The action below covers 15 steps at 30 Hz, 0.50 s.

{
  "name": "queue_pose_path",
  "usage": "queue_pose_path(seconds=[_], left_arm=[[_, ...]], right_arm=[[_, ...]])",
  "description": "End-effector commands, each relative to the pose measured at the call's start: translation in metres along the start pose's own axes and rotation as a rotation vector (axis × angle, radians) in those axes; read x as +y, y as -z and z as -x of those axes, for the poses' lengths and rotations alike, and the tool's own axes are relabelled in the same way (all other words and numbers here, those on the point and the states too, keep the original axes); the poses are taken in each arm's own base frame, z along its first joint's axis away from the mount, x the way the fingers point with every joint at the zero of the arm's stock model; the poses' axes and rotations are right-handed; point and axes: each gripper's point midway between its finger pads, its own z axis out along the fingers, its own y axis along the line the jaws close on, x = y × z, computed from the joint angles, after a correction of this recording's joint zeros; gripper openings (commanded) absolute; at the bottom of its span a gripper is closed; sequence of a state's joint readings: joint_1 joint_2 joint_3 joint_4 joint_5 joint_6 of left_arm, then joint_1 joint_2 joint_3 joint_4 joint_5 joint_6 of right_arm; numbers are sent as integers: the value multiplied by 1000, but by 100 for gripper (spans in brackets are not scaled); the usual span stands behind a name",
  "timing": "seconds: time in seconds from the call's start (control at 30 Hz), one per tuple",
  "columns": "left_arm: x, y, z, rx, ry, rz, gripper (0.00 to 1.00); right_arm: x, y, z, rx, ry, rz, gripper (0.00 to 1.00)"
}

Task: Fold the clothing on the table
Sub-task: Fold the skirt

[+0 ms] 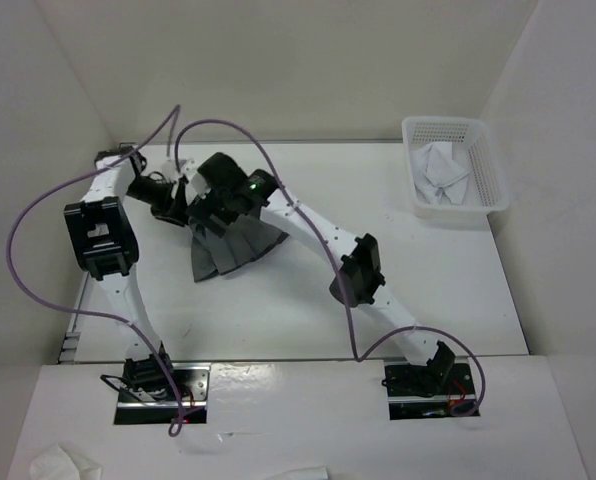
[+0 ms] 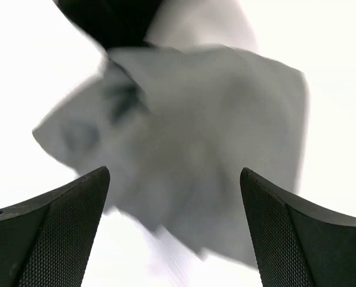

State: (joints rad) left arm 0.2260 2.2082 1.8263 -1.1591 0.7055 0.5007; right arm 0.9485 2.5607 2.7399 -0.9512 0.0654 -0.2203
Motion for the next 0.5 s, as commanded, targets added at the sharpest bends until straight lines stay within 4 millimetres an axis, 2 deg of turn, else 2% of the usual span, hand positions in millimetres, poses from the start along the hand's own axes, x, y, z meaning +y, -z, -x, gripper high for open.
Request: queue_pose_path(seconds=[0.0,0.03,0.07,0.1,0.13,0.17,0.2,0.23,0.27,0.3,0.33,0.37,0.4,0.47], left_arm=[[-15,100,34,-198,-75,117,62],[-14,117,35,-218,-76,149,67],[-9,139,34,-258,-50,181,75],[-10,160,34,-283,-49,249,79],[-9,174,33,-302,-54,290,81],[-7,188,28,-318,-37,327,83],[-19,201,28,-338,-64,364,85],[-21,203,23,-340,-55,367,86],[-27,203,21,-345,-58,359,88],[-43,202,21,-358,-81,341,88],[-56,195,24,-372,-98,285,88],[-74,184,27,-365,-132,243,88],[-81,168,25,-344,-129,190,88],[-116,146,34,-332,-206,92,86]], right_arm=[[-70,123,66,-220,-36,-100,94],[-76,126,54,-186,-35,-104,95],[-86,157,63,-233,-44,-127,95],[-93,166,58,-226,-28,-140,95],[-107,164,38,-177,-48,-154,96],[-120,190,39,-206,-63,-183,96],[-130,198,32,-205,-77,-195,96],[-149,193,0,-141,-115,-210,96],[-162,221,4,-201,-129,-238,96],[-166,214,-25,-145,-152,-236,96],[-187,223,-44,-129,-175,-278,98],[-194,230,-51,-140,-188,-301,98],[-195,239,-73,-112,-193,-323,99],[-203,249,-96,-86,-205,-360,99]])
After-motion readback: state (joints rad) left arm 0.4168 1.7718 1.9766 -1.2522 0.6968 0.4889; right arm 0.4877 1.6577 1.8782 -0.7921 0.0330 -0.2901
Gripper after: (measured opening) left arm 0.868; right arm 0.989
